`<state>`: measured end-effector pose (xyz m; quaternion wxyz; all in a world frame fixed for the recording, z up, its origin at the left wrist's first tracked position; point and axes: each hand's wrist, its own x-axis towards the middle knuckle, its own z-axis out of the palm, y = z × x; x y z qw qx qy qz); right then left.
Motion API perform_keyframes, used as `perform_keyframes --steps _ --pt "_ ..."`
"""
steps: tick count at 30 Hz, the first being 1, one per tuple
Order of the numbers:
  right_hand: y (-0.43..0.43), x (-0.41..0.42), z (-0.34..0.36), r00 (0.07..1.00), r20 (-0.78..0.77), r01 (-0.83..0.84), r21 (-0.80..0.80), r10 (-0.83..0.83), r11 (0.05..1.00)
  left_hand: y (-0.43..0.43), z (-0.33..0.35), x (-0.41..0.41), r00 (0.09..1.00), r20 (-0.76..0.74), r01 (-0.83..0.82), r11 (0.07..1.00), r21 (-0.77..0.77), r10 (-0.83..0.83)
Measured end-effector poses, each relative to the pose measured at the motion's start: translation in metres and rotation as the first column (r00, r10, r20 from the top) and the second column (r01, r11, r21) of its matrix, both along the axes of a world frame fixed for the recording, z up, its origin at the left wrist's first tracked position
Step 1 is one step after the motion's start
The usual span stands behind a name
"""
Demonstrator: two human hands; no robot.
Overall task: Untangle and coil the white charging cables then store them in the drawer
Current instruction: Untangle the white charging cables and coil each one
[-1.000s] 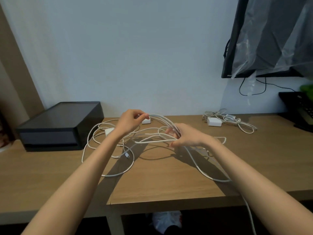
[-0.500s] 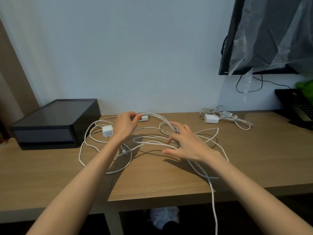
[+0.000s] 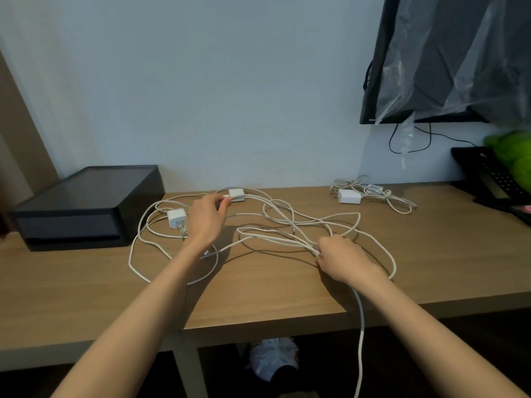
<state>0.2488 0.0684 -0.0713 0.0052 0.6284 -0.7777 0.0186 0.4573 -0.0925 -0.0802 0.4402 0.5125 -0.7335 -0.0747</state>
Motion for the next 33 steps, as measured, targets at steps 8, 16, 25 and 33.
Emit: perform_keyframes --steps 8,16,25,33 --pt "0.005 -0.020 0.034 0.849 0.502 0.180 -0.570 0.166 0.802 0.002 0.017 0.020 0.999 -0.027 0.027 0.996 0.088 -0.025" --pt "-0.025 -0.041 0.074 0.507 0.838 0.364 -0.421 0.202 0.831 0.039 0.045 0.022 0.663 0.142 0.482 0.564 0.670 -0.735" --pt "-0.041 -0.071 0.041 0.656 0.753 0.436 -0.312 -0.060 0.844 0.044 0.035 -0.030 0.807 0.374 0.394 0.888 0.237 -0.458" --pt "-0.041 -0.079 0.053 0.347 0.930 0.373 -0.252 0.118 0.893 0.008 0.006 -0.092 0.672 0.612 0.219 0.901 0.374 -0.417"
